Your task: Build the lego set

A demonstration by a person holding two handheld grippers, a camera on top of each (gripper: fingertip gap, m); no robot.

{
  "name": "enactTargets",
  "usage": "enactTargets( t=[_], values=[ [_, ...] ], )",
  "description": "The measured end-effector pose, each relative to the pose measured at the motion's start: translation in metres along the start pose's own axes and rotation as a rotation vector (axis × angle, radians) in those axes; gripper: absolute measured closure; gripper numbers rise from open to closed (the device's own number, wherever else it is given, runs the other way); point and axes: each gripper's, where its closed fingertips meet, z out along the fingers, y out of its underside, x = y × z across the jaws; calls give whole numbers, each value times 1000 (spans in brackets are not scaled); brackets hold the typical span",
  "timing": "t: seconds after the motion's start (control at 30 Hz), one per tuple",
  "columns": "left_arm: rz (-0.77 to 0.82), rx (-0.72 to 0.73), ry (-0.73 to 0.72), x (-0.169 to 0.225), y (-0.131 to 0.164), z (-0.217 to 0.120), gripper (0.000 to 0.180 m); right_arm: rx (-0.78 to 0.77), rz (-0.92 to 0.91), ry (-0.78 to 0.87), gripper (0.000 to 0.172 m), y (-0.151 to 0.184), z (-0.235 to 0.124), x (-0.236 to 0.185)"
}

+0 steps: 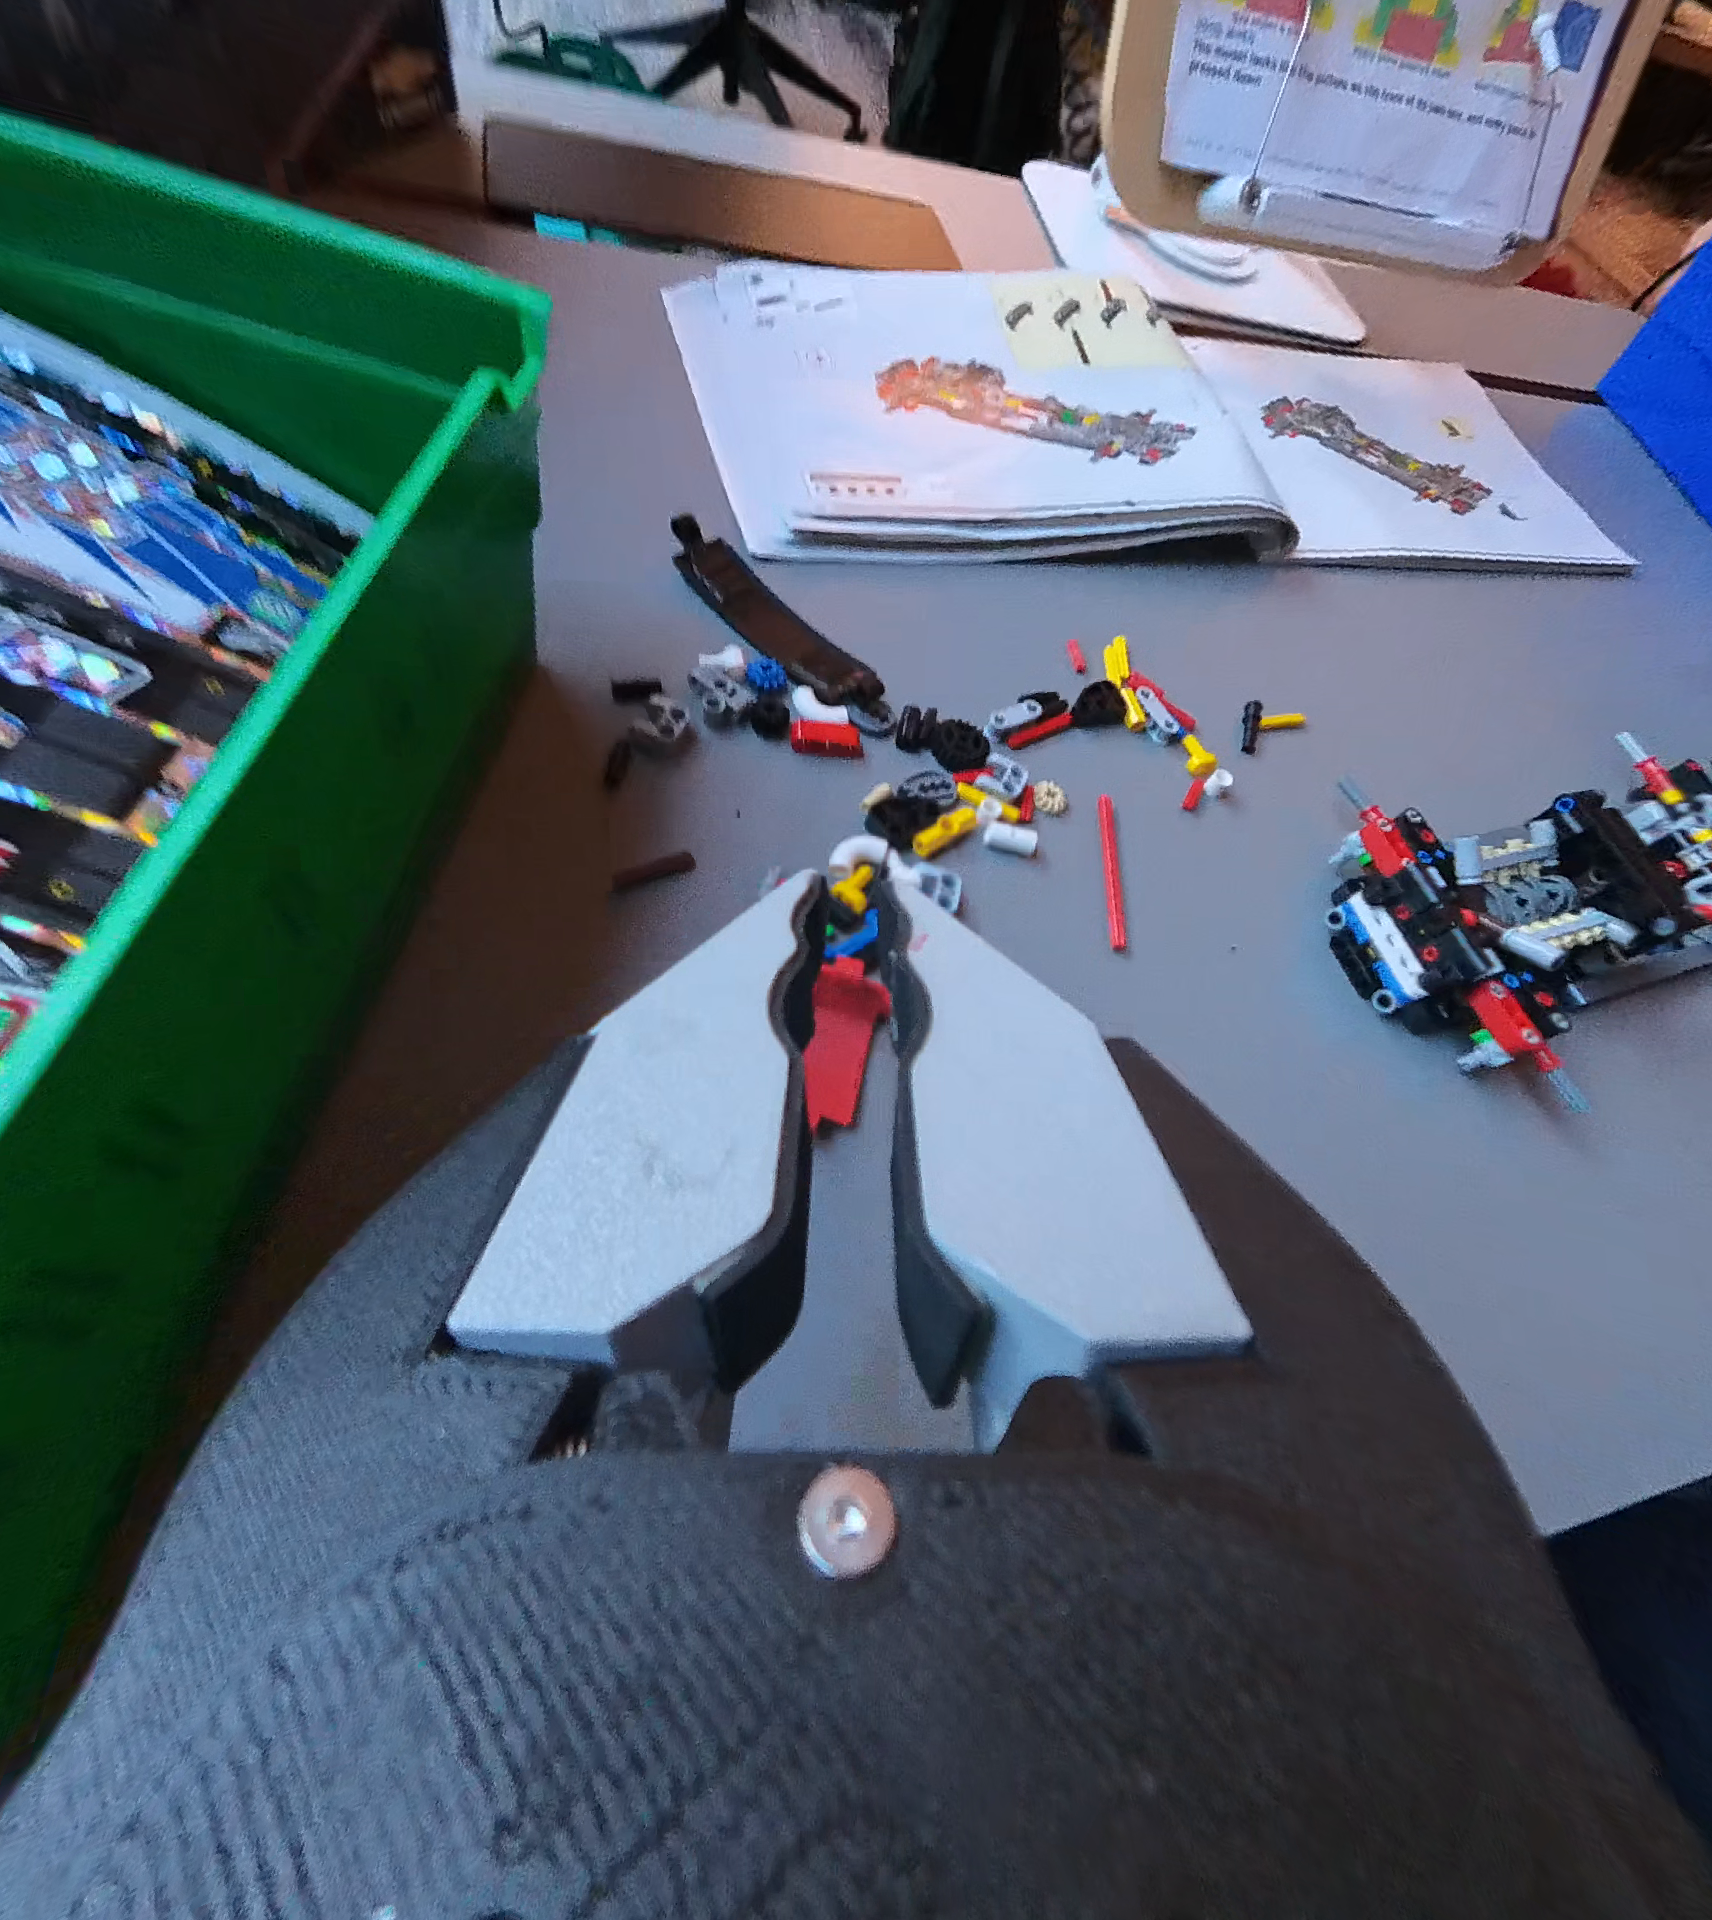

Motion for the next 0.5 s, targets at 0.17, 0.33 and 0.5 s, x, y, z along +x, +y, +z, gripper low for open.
enactTargets(
  t=[0.17,0.33,0.5],
  values=[
    [-45,-14,3,-11,14,2,172,-10,2,6,167,1,1,1],
    [-58,-29,29,-7,20,6,171,-10,1,4,167,1,1,0],
    [-35,-66,85,11,25,14,170,1,-15,-3,167,0,0,-5]
  ],
)
